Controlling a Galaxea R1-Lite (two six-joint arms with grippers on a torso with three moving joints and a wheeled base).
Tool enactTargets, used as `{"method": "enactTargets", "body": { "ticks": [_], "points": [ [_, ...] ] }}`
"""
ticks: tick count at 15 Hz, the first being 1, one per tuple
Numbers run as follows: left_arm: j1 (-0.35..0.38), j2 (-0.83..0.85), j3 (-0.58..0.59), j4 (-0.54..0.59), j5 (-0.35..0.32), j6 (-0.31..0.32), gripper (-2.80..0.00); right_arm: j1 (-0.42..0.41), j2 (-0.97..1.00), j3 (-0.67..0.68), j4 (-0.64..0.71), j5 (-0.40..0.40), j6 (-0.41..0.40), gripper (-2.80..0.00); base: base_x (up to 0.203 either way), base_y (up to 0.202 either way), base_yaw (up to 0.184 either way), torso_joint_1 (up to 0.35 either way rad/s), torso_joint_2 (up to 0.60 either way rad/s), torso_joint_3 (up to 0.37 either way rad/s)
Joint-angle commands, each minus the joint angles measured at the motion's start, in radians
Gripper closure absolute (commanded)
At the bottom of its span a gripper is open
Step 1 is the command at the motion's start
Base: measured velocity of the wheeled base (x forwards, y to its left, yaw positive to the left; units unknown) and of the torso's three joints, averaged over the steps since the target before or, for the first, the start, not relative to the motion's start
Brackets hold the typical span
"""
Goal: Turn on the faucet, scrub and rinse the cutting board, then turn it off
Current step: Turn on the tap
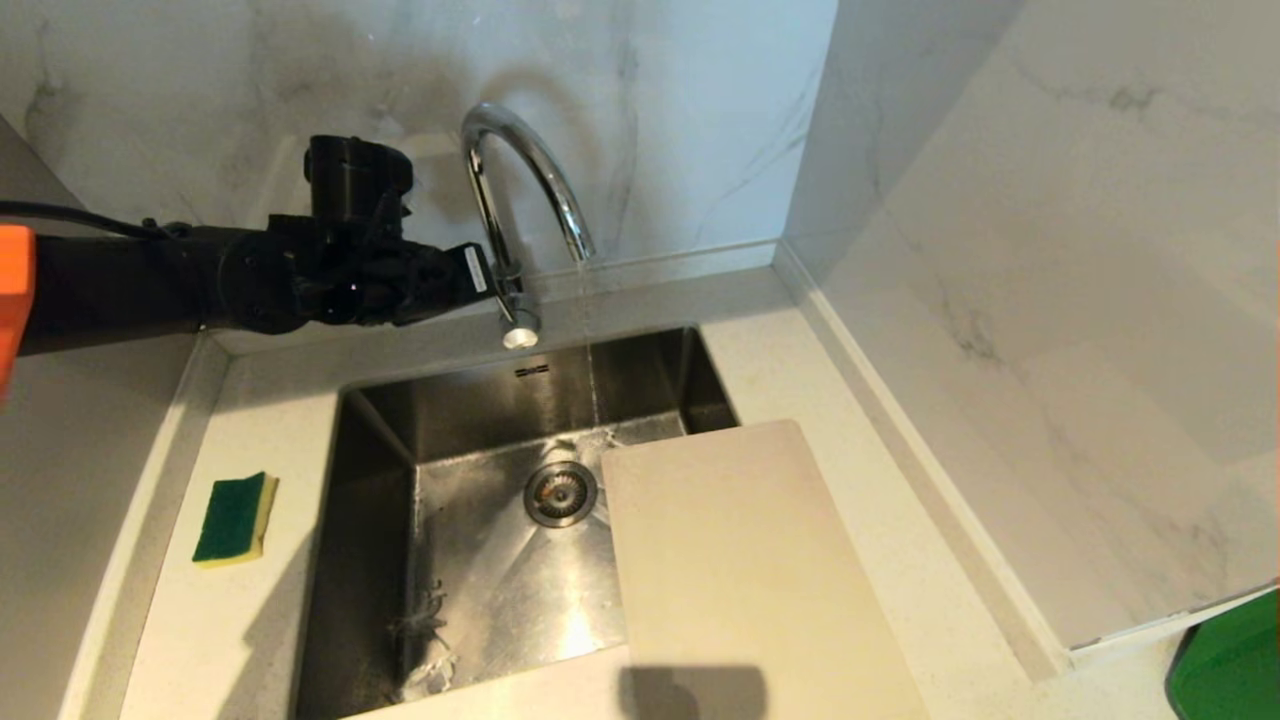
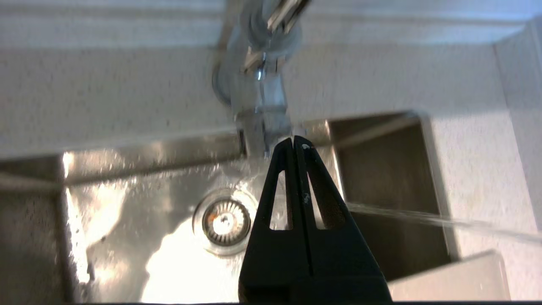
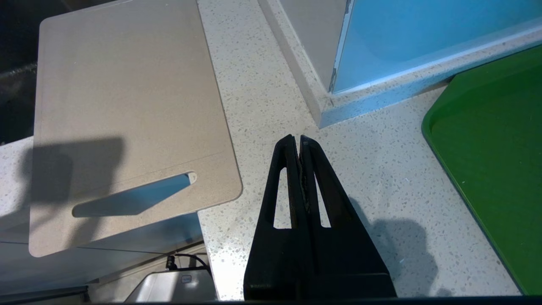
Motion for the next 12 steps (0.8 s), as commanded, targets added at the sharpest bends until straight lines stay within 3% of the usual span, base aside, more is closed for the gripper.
{"method": "enactTargets", "body": {
  "ticks": [1,3,7,9,12],
  "points": [
    [0.000,0.041,-0.044,-0.011,0.004,-0.002,0.00,0.000,0.001,0.000,0.000,-0.001,0.001,0.00,0.000,0.000,0.000,0.000,0.00,0.000],
    [0.000,0.059,-0.044,-0.073,0.004,0.004,0.00,0.000,0.000,0.000,0.000,-0.001,0.001,0.00,0.000,0.000,0.000,0.000,0.00,0.000],
    [0.000,0.090,-0.044,-0.155,0.018,0.091,0.00,0.000,0.000,0.000,0.000,-0.001,0.001,0.00,0.000,0.000,0.000,0.000,0.00,0.000],
    [-0.001,0.108,-0.046,-0.177,0.068,0.143,0.00,0.000,0.000,0.000,0.000,-0.001,0.001,0.00,0.000,0.000,0.000,0.000,0.00,0.000],
    [-0.002,0.125,-0.044,-0.240,0.075,0.174,0.00,0.000,0.000,0.000,0.000,-0.001,0.001,0.00,0.000,0.000,0.000,0.000,0.00,0.000]
  ]
}}
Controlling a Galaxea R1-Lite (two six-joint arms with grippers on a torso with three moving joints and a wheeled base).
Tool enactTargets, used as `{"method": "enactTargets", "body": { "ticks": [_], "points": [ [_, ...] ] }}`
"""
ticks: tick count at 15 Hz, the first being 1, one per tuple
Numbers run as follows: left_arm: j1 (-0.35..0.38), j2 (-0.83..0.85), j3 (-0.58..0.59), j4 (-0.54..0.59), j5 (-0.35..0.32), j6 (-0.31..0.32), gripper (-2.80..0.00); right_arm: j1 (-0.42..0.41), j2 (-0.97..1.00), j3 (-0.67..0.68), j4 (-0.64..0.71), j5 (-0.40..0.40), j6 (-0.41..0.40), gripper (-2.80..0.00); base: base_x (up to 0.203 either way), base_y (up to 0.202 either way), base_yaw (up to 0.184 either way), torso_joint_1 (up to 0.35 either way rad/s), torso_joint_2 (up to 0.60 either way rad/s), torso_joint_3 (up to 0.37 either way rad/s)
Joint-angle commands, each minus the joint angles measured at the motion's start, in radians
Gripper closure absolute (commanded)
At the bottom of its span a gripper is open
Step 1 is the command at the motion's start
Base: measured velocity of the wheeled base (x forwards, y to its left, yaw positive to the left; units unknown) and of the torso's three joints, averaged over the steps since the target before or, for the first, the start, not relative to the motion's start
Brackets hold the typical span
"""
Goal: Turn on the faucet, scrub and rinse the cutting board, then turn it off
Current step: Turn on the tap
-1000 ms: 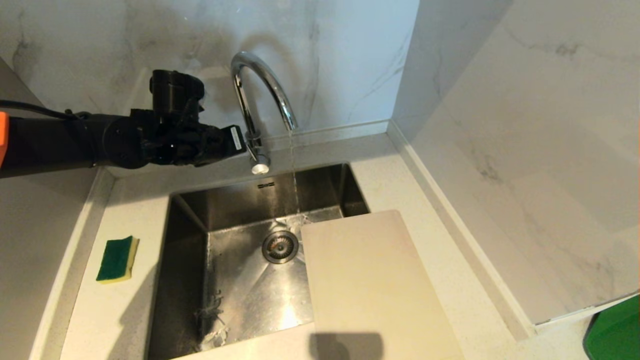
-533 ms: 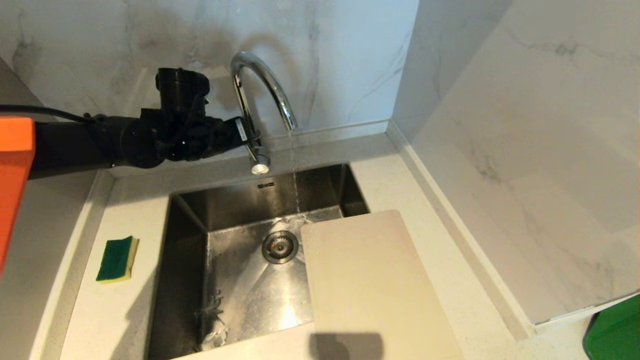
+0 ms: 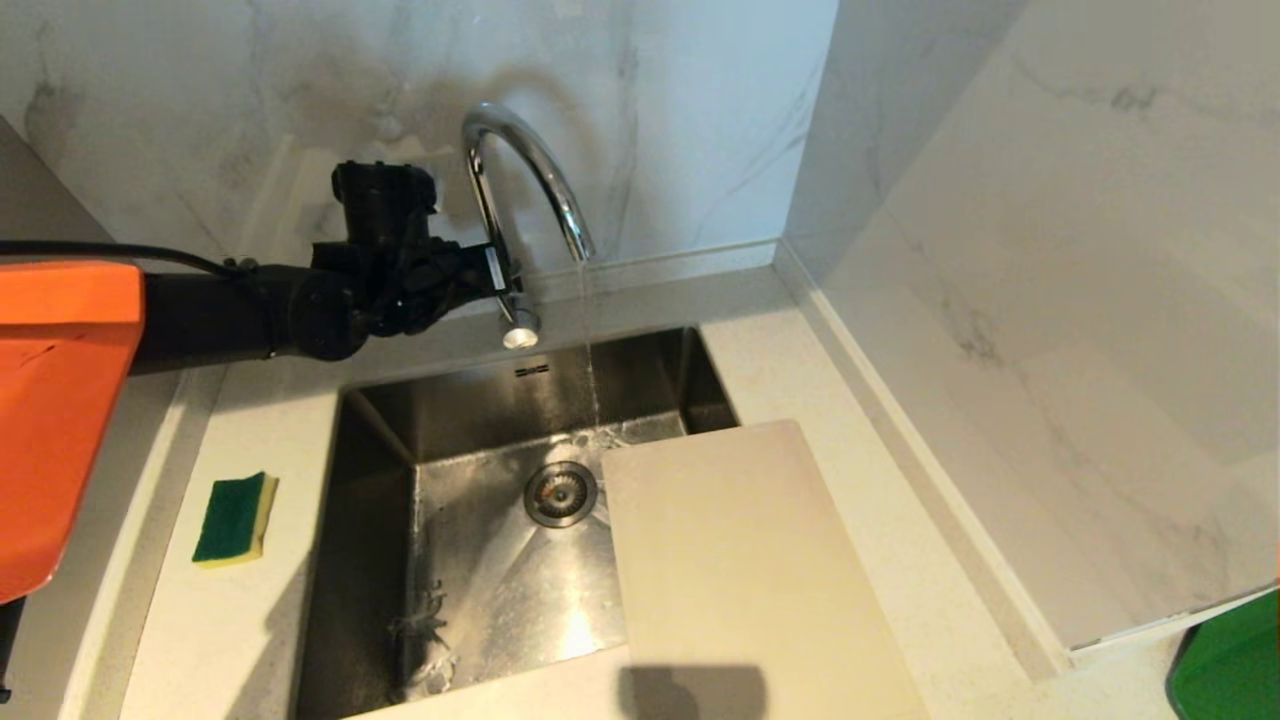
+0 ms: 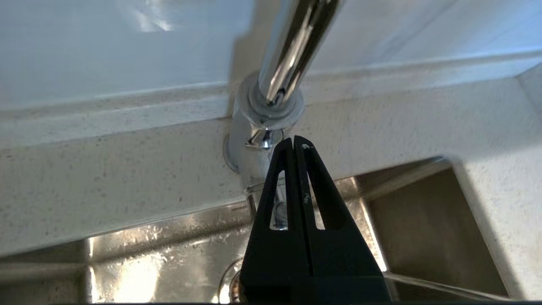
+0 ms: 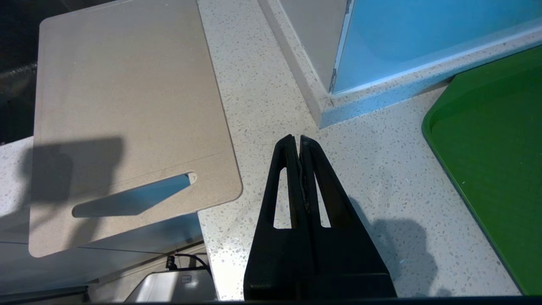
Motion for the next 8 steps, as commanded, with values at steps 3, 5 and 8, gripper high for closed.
{"method": "enactTargets", "body": {
  "ticks": [3,5,8],
  "points": [
    [0.000,0.006,0.003,0.008,-0.005,0.002,0.00,0.000,0.000,0.000,0.000,0.000,0.000,0.00,0.000,0.000,0.000,0.000,0.00,0.000],
    [0.000,-0.008,0.008,0.014,-0.006,-0.004,0.00,0.000,0.000,0.000,0.000,0.000,0.000,0.00,0.000,0.000,0.000,0.000,0.00,0.000],
    [0.000,-0.045,0.030,0.114,-0.026,-0.062,0.00,0.000,0.000,0.000,0.000,0.000,0.000,0.00,0.000,0.000,0.000,0.000,0.00,0.000]
  ]
}}
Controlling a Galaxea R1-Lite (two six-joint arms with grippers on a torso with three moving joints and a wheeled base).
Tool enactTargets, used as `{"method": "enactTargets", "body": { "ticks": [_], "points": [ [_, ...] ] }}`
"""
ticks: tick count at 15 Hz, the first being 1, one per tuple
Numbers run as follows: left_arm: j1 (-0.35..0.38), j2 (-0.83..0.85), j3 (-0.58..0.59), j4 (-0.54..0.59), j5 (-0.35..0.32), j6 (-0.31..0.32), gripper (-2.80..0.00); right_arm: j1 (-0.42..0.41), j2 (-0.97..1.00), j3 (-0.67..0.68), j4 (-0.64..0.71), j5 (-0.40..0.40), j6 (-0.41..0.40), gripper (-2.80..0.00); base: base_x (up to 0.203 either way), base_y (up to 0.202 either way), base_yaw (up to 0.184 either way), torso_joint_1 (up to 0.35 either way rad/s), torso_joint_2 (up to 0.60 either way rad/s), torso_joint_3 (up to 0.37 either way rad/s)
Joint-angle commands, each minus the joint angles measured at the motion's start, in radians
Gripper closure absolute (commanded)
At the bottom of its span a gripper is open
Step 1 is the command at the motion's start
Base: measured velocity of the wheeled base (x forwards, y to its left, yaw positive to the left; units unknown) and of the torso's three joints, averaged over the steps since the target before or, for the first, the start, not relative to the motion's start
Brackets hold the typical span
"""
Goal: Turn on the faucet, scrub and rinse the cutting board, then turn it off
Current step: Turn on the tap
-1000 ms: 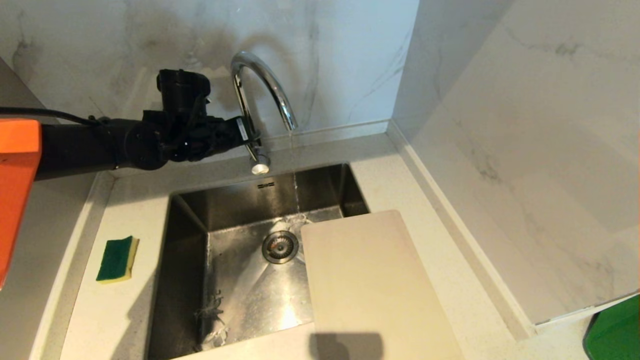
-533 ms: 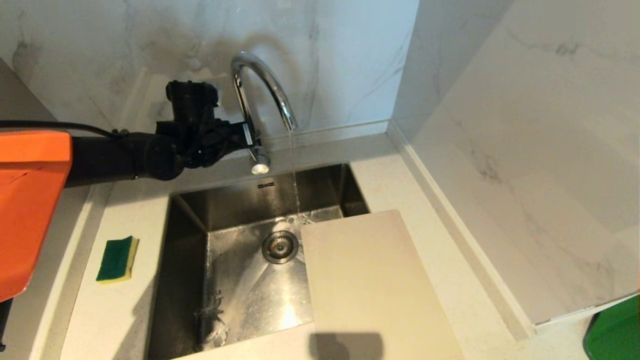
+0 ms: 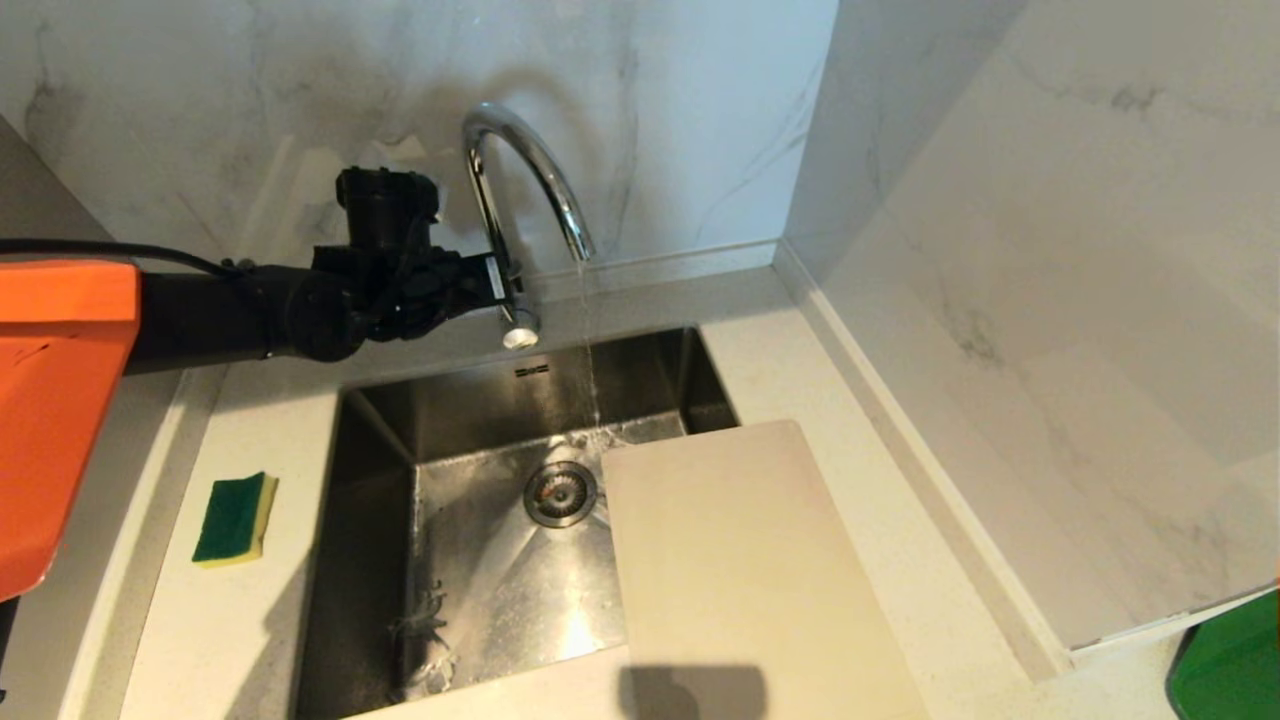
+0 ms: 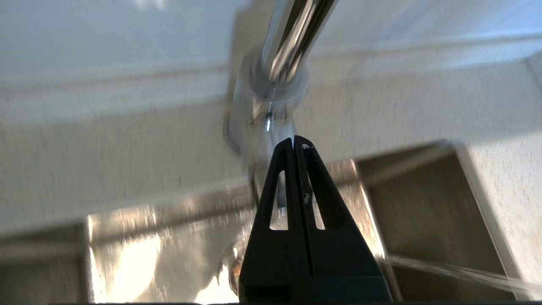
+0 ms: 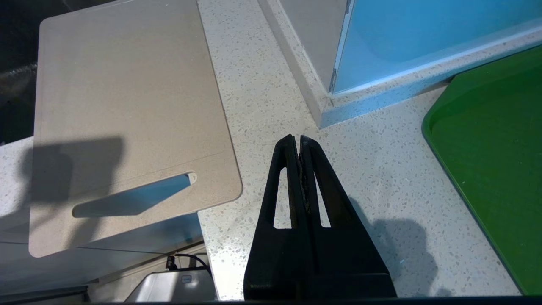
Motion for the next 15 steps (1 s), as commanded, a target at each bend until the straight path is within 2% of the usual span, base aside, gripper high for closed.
{"method": "enactTargets", "body": {
  "ticks": [1,3,9,12,15],
  "points": [
    [-0.001,-0.039,0.014,0.081,-0.036,-0.049,0.00,0.000,0.000,0.000,0.001,0.000,0.000,0.00,0.000,0.000,0.000,0.000,0.00,0.000],
    [-0.004,-0.057,0.026,0.138,-0.057,-0.082,0.00,0.000,0.000,0.000,0.001,0.000,0.000,0.00,0.000,0.000,0.000,0.000,0.00,0.000],
    [-0.025,-0.071,0.067,0.141,-0.063,-0.089,0.00,0.000,0.000,0.000,0.001,0.000,0.000,0.00,0.000,0.000,0.000,0.000,0.00,0.000],
    [-0.023,-0.156,0.105,0.150,-0.057,-0.084,0.00,0.000,0.000,0.000,0.001,0.000,0.000,0.00,0.000,0.000,0.000,0.000,0.00,0.000],
    [-0.006,-0.291,0.202,0.221,-0.029,-0.060,0.00,0.000,0.000,0.000,0.001,0.000,0.000,0.00,0.000,0.000,0.000,0.000,0.00,0.000]
  ]
}}
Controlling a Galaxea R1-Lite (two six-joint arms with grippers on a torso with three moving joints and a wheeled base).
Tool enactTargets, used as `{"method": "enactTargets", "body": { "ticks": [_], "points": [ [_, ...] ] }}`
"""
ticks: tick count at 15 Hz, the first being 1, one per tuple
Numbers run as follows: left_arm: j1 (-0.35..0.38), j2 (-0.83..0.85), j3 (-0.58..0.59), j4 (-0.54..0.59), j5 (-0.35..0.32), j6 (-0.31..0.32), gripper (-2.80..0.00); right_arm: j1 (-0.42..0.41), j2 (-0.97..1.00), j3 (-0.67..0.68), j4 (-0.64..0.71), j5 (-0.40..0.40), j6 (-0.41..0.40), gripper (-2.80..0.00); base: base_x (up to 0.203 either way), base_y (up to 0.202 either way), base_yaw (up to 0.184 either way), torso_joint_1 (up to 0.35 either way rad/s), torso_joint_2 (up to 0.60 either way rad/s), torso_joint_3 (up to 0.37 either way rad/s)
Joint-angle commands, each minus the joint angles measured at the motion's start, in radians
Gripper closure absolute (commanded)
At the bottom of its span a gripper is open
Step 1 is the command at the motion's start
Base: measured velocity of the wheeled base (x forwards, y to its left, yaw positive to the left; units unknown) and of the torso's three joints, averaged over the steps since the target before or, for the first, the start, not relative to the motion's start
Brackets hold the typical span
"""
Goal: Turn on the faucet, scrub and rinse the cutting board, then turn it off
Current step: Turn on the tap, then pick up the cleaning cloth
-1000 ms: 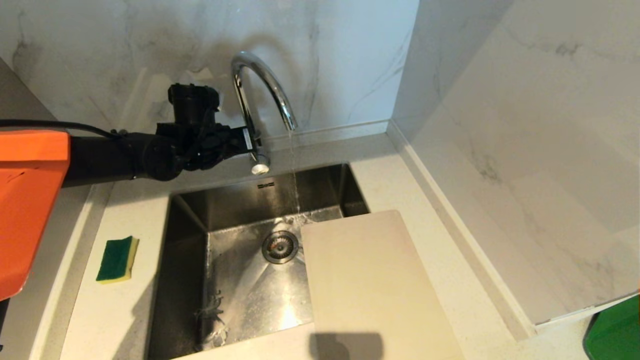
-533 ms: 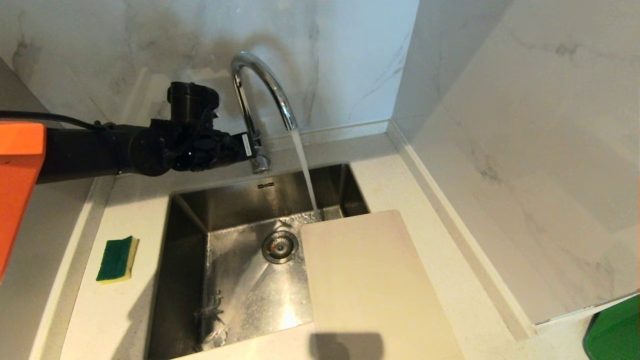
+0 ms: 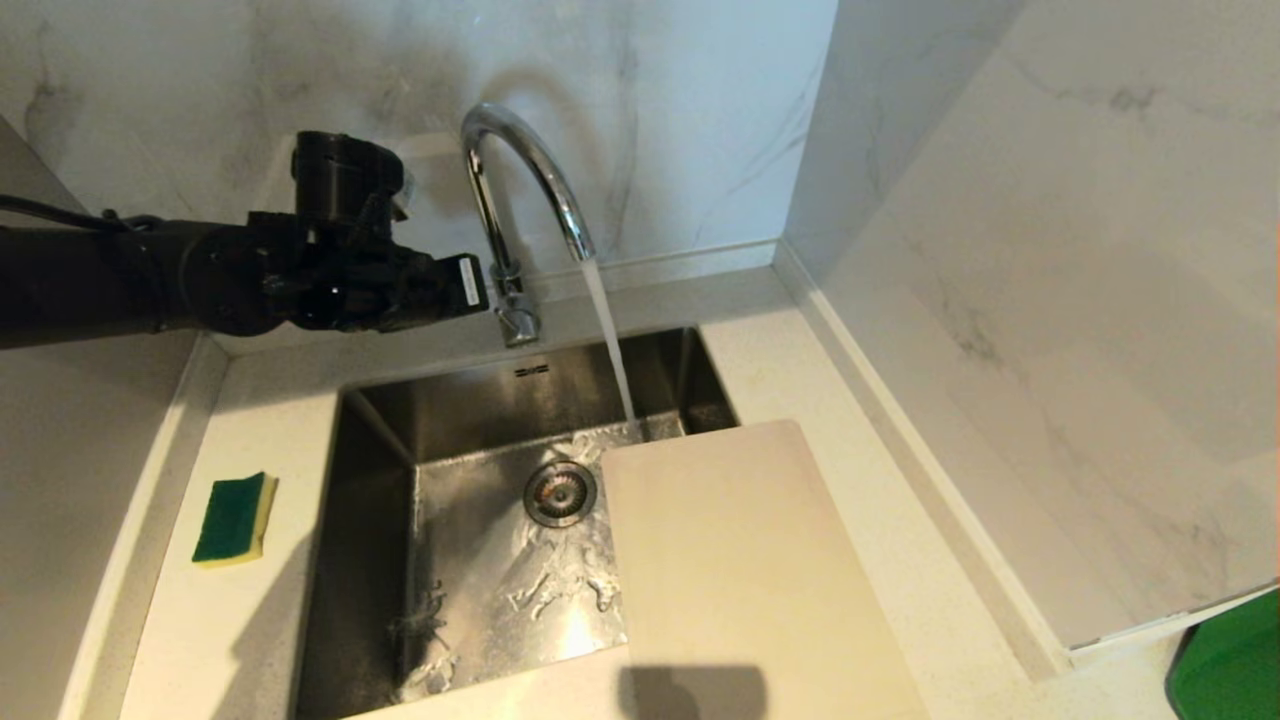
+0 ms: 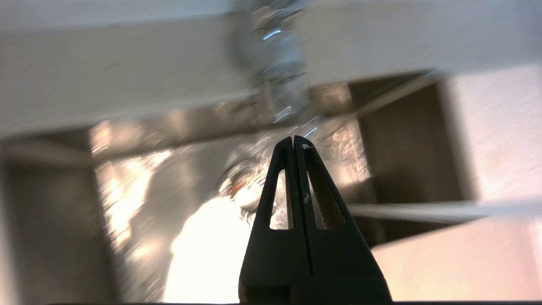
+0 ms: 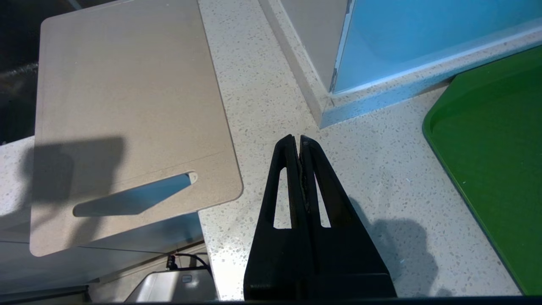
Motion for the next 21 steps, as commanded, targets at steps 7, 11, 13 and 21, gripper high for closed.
{"method": "enactTargets", "body": {
  "ticks": [7,11,13,21],
  "points": [
    [0.262,-0.440,0.438,0.142,-0.016,0.205,0.00,0.000,0.000,0.000,0.001,0.000,0.000,0.00,0.000,0.000,0.000,0.000,0.00,0.000],
    [0.315,-0.564,0.711,0.187,-0.082,0.266,0.00,0.000,0.001,0.000,0.001,0.000,0.000,0.00,0.000,0.000,0.000,0.000,0.00,0.000],
    [0.331,-0.620,0.829,0.189,-0.089,0.279,0.00,0.000,0.000,0.000,0.001,0.000,0.000,0.00,0.000,0.000,0.000,0.000,0.00,0.000],
    [0.426,-0.572,0.922,0.147,-0.092,0.318,0.00,0.000,0.000,0.000,0.001,0.000,0.000,0.00,0.000,0.000,0.000,0.000,0.00,0.000]
  ]
}}
